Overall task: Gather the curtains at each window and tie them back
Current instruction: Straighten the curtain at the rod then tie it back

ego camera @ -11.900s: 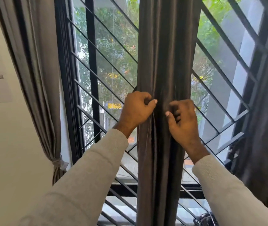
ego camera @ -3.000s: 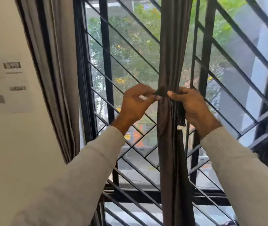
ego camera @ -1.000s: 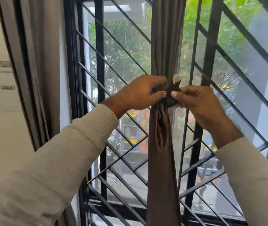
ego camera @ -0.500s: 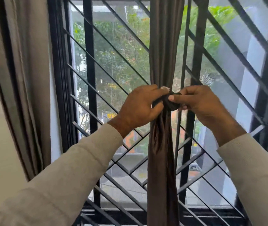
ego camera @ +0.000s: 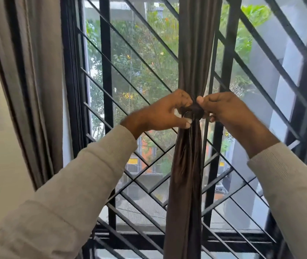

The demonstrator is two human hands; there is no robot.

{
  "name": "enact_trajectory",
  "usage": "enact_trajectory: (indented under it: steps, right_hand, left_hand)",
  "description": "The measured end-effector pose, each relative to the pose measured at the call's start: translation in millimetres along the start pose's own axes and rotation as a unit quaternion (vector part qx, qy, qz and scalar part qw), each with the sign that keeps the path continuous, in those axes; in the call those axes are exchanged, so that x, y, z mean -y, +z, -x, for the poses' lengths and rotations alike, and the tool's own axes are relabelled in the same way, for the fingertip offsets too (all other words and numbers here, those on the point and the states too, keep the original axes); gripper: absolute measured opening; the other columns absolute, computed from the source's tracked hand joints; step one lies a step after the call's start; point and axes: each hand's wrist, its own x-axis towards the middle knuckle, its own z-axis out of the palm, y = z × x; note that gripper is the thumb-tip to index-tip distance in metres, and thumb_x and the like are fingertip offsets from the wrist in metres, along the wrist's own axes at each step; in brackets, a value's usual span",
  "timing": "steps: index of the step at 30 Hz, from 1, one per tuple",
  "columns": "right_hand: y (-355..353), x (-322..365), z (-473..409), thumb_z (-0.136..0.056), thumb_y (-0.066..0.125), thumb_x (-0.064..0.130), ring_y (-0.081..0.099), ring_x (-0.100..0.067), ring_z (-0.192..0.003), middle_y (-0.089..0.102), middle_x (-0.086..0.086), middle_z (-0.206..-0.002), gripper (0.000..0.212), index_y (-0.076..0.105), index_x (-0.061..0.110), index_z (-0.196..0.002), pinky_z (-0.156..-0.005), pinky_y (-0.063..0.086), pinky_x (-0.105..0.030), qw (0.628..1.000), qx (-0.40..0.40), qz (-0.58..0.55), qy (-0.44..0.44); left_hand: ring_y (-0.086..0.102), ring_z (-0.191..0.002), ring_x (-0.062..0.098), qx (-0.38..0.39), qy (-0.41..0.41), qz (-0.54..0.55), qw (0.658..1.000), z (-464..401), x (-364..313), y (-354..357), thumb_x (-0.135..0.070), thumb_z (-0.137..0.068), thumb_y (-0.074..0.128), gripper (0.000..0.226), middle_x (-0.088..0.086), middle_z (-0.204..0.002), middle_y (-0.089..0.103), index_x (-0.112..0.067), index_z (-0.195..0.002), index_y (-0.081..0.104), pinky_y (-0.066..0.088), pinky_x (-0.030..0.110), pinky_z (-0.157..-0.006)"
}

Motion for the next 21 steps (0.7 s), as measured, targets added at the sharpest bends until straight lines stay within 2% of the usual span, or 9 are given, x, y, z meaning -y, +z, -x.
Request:
enact_trajectory:
  steps: [3, 7, 10, 12, 14, 16, 18, 21]
  right_hand:
    - [3.0, 5.7, -0.3, -0.103, 0.068, 0.032, 0.059, -0.014, -0.061, 0.063, -0.004, -0.063, 0.042, 0.073, 0.020, -0.063, -0.058, 0.043, -0.024, 1.000, 0.009, 0.006, 0.006]
    - [4.7, 5.3, -0.1, -0.102, 0.068, 0.034, 0.059, -0.012, -0.060, 0.060, -0.011, -0.069, 0.039, 0.072, -0.002, -0.087, -0.060, 0.045, -0.026, 0.999, 0.001, -0.040, 0.023]
    - [6.4, 6.3, -1.4, -0.101, 0.070, 0.034, 0.059, -0.013, -0.060, 0.063, -0.008, -0.069, 0.032, 0.074, 0.009, -0.081, -0.060, 0.045, -0.026, 0.996, -0.010, -0.070, 0.045]
    - [7.1, 6.9, -3.5, -0.098, 0.072, 0.035, 0.060, -0.013, -0.060, 0.066, -0.009, -0.074, 0.031, 0.076, 0.013, -0.076, -0.059, 0.046, -0.026, 0.995, -0.011, -0.083, 0.055]
    - [6.7, 5.2, -5.6, -0.096, 0.074, 0.037, 0.061, -0.013, -0.062, 0.068, -0.012, -0.082, 0.028, 0.078, 0.012, -0.084, -0.059, 0.046, -0.026, 0.994, -0.009, -0.089, 0.069]
    - [7.4, 1.2, -7.1, -0.093, 0.078, 0.040, 0.063, -0.012, -0.064, 0.072, -0.010, -0.087, 0.030, 0.078, 0.010, -0.095, -0.059, 0.047, -0.026, 0.990, -0.013, -0.104, 0.096]
    - [11.5, -5.5, -8.6, -0.088, 0.082, 0.042, 0.064, -0.012, -0.063, 0.075, -0.007, -0.089, 0.037, 0.076, 0.009, -0.103, -0.058, 0.049, -0.026, 0.983, -0.031, -0.129, 0.123]
    - [16.6, -12.4, -13.0, -0.086, 0.086, 0.036, 0.062, -0.012, -0.057, 0.074, -0.003, -0.078, 0.032, 0.072, 0.010, -0.099, -0.052, 0.048, -0.025, 0.973, -0.081, -0.167, 0.140]
  left_hand:
    - [0.048, -0.085, 0.003, -0.056, 0.041, -0.064, 0.996, 0.6, -0.4, 6.5, -0.013, -0.087, 0.078, 0.027, 0.003, -0.104, 0.049, 0.004, -0.104, 0.068, 0.038, 0.007, -0.072]
    - [0.052, -0.079, 0.008, -0.127, 0.065, -0.123, 0.982, 5.8, -9.1, 11.7, -0.018, -0.092, 0.075, 0.017, -0.004, -0.094, 0.056, -0.009, -0.099, 0.063, 0.041, 0.021, -0.070]
    - [0.057, -0.072, 0.002, -0.165, 0.072, -0.140, 0.974, 11.5, -16.0, 8.1, -0.012, -0.096, 0.072, 0.023, -0.002, -0.092, 0.067, -0.011, -0.113, 0.058, 0.042, 0.016, -0.064]
    - [0.064, -0.078, 0.010, -0.190, 0.097, -0.177, 0.961, 13.8, -15.9, 7.7, -0.008, -0.096, 0.069, 0.022, -0.001, -0.097, 0.069, -0.013, -0.117, 0.062, 0.053, 0.030, -0.068]
    - [0.067, -0.084, 0.022, -0.200, 0.129, -0.247, 0.939, 19.1, -12.0, 9.2, -0.011, -0.099, 0.064, 0.017, 0.000, -0.107, 0.069, -0.014, -0.115, 0.069, 0.056, 0.042, -0.071]
    - [0.065, -0.080, 0.026, -0.208, 0.152, -0.347, 0.902, 26.5, -9.7, 10.9, -0.017, -0.103, 0.058, 0.020, 0.004, -0.114, 0.070, -0.014, -0.114, 0.074, 0.054, 0.043, -0.063]
    - [0.063, -0.083, 0.029, -0.211, 0.179, -0.429, 0.860, 34.6, -10.1, 14.9, -0.013, -0.103, 0.057, 0.022, 0.009, -0.117, 0.071, -0.012, -0.112, 0.076, 0.050, 0.041, -0.058]
    - [0.058, -0.082, 0.031, -0.215, 0.236, -0.489, 0.812, 44.6, -7.8, 23.8, -0.004, -0.104, 0.055, 0.023, 0.011, -0.112, 0.075, -0.006, -0.101, 0.077, 0.043, 0.041, -0.058]
